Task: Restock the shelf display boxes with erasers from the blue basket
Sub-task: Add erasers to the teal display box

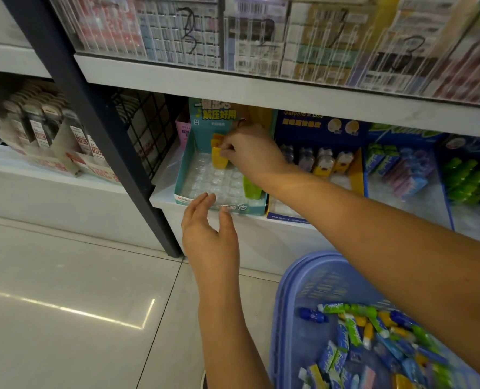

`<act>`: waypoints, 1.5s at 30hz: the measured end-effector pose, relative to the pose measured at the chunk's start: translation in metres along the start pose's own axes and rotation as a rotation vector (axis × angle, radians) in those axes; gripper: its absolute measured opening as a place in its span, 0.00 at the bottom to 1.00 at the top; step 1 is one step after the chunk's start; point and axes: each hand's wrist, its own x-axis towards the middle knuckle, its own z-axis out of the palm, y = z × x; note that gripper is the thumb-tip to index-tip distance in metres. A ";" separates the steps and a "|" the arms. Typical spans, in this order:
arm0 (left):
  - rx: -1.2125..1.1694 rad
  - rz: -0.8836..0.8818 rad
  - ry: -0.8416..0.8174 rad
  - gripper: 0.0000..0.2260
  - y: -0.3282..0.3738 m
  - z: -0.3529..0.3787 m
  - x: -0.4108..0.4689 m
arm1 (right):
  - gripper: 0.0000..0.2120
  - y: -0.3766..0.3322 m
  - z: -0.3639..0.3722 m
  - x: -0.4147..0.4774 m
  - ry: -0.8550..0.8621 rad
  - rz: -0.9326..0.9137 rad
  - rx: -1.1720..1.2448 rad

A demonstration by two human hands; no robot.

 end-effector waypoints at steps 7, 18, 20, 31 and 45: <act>-0.031 -0.019 -0.015 0.14 0.000 -0.001 0.000 | 0.11 -0.017 -0.004 0.011 -0.062 0.031 0.017; 0.000 -0.066 -0.093 0.21 0.010 0.000 -0.007 | 0.12 -0.012 -0.020 -0.002 -0.169 0.248 0.273; 0.012 -0.061 -0.104 0.22 0.011 0.000 -0.008 | 0.15 -0.013 -0.017 0.001 -0.193 0.301 0.328; 0.018 -0.052 -0.108 0.22 0.009 -0.001 -0.004 | 0.13 -0.001 0.002 -0.005 -0.093 0.254 0.481; 0.038 -0.077 -0.153 0.22 0.011 -0.006 -0.002 | 0.14 -0.003 -0.008 -0.004 -0.188 0.280 0.336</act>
